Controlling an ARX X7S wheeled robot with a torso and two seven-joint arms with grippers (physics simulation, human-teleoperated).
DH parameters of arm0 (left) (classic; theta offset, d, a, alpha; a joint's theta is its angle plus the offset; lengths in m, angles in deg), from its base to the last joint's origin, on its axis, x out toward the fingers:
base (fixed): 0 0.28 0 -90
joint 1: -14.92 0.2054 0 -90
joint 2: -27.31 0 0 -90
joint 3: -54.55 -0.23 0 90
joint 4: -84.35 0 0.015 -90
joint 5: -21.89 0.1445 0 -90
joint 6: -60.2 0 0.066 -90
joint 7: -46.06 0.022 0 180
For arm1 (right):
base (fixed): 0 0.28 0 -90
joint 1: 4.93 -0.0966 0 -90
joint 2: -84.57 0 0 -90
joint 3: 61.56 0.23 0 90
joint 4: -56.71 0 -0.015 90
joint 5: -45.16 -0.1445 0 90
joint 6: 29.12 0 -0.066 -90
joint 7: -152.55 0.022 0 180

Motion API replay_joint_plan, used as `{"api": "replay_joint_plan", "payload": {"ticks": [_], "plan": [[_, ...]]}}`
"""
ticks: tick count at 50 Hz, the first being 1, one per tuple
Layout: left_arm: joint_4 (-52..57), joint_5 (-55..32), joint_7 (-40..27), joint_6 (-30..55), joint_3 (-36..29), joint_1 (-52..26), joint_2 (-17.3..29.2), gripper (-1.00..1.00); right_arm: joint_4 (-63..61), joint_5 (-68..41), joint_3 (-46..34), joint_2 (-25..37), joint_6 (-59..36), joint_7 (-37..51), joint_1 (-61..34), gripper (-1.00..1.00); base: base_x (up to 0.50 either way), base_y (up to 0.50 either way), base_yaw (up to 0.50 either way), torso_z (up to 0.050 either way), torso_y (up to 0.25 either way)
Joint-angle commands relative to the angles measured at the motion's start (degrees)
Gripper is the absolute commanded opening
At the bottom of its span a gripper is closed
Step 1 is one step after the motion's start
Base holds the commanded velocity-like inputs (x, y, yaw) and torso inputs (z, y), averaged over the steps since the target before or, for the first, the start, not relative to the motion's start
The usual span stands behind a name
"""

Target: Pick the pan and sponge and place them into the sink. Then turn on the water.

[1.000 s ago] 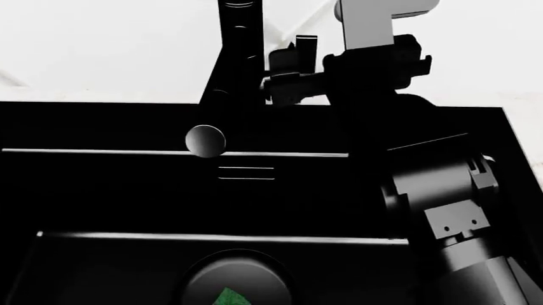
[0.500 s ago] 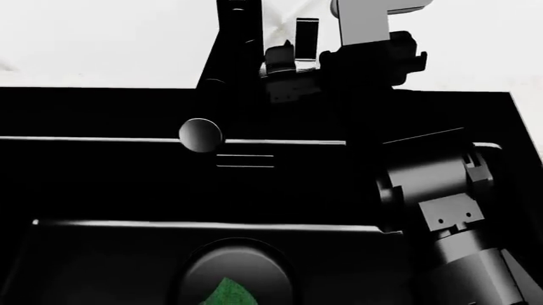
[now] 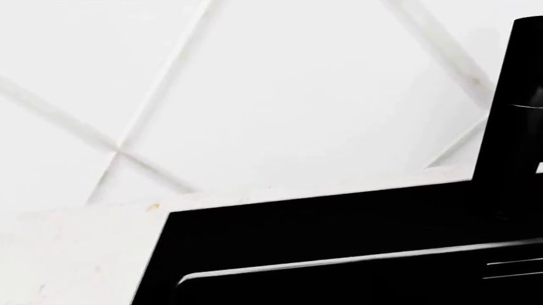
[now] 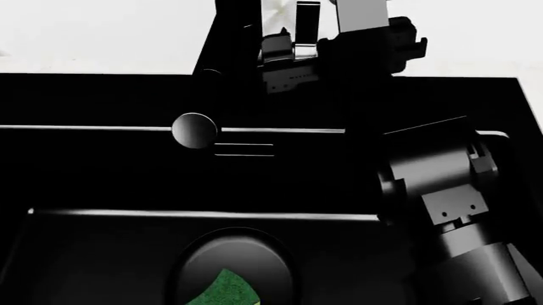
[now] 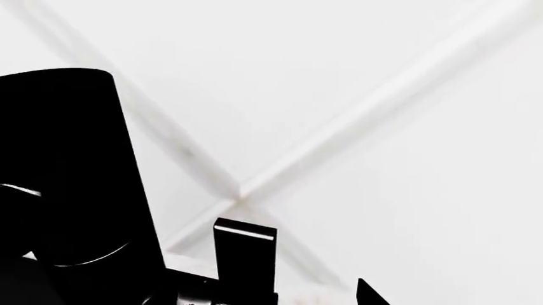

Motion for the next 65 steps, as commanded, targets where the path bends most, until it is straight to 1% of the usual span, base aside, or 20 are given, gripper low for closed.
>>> {"api": "replay_joint_plan", "payload": {"ticks": [1,7,10,15,23,29,35,37,44,65], "plan": [[0.06,-0.22,0.67,-0.93,1.04,0.85,0.10,1.00,0.47,0.57,0.30,-0.31,-0.14,-0.18,-1.13,1.00,0.00,0.00,0.00,0.000,0.000],[-0.25,-0.58,1.36,-1.14,1.89,1.23,1.01,1.00,2.61,0.81,0.36,-0.94,0.48,-0.46,-1.82,1.00,0.00,0.00,0.00,0.000,0.000],[0.19,-0.16,0.17,-0.75,0.54,0.48,-0.08,1.00,2.92,0.75,0.56,-1.02,0.63,-0.40,-2.22,1.00,0.00,0.00,0.00,0.000,0.000],[-0.17,0.13,1.13,-1.56,1.05,1.60,0.51,1.00,4.12,0.98,0.56,-1.50,1.53,-0.69,-2.35,1.00,0.00,0.00,0.00,0.000,0.000],[-0.49,0.52,0.84,-1.75,0.41,1.49,0.03,1.00,6.74,1.44,0.45,-2.38,2.82,-1.71,-3.53,1.00,0.00,0.00,0.00,0.000,0.000],[-0.47,0.10,1.12,-1.83,1.29,1.70,0.85,1.00,7.44,1.61,0.41,-2.40,2.99,-1.94,-4.30,1.00,0.00,0.00,0.00,0.000,0.000],[-0.41,0.66,1.30,-2.25,0.95,2.29,0.91,1.00,11.35,2.16,0.26,-3.48,4.69,-3.33,-5.09,1.00,0.00,0.00,0.00,0.000,0.000],[-0.65,-0.32,1.06,-1.96,1.65,2.16,0.80,1.00,11.56,2.10,0.29,-3.58,4.69,-3.45,-5.19,1.00,0.00,0.00,0.00,0.000,0.000],[-0.59,0.50,1.59,-2.75,1.58,2.78,1.24,1.00,13.12,2.32,0.08,-4.35,5.18,-4.14,-5.98,1.00,0.00,0.00,0.00,0.000,0.000],[-0.73,0.46,0.91,-2.81,0.67,2.68,0.41,1.00,15.50,2.77,-0.52,-5.47,5.55,-5.29,-7.87,1.00,0.00,0.00,0.00,0.013,-0.087]]}}
